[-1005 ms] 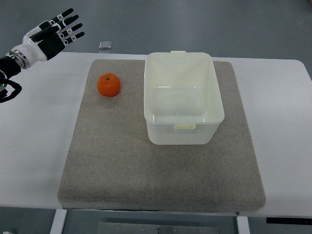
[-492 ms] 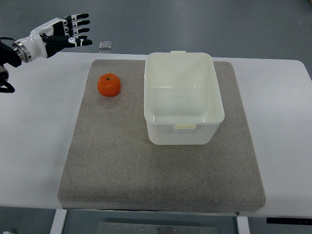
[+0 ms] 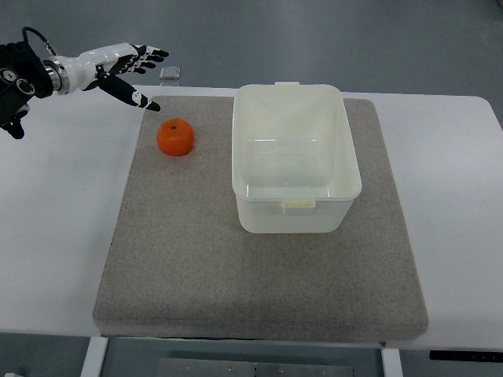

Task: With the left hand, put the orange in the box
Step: 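Reach the left hand forward and down toward the orange tangerine, then close the left hand fingers around the tangerine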

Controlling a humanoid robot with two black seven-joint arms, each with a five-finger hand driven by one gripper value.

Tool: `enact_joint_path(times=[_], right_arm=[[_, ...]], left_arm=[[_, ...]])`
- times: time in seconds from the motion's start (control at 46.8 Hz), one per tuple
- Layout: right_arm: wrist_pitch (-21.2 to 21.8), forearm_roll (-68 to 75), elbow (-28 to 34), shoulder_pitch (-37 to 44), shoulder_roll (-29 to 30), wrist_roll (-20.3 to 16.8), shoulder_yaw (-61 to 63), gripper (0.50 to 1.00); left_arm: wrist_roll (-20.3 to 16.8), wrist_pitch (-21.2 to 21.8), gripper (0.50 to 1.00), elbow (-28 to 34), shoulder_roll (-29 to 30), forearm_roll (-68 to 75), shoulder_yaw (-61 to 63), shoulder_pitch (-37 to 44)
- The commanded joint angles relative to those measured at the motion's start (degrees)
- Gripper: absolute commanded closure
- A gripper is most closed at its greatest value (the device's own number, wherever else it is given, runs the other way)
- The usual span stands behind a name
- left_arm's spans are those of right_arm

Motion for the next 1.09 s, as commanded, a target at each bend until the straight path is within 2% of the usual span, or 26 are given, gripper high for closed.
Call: enact_joint_path(times=[0.0,0.428,0.513,1.07], right_arm=[[0.0,0.0,0.0,0.0,0.0,0.0,0.0,0.574],[0.0,-0.1,0.0,0.0,0.0,0.0,0.0,0.574],[0.0,0.0,0.1,0.0,0.0,0.0,0.0,0.574],[0.0,0.0,0.0,0.0,0.0,0.0,0.0,0.574]], left_arm=[[0.0,0.1,0.506,-0.7,-0.1,3.3,0.6,-0.4],[0.2,0.3,0.506,-2.5,-0.5,21.8,0.9,-1.8],[0.2,0.1,0.506,-3.1,-2.6,24.4,1.2,-1.6],[0.4,0.3,0.521,-3.1,-5.4,28.2,5.9,-1.1]])
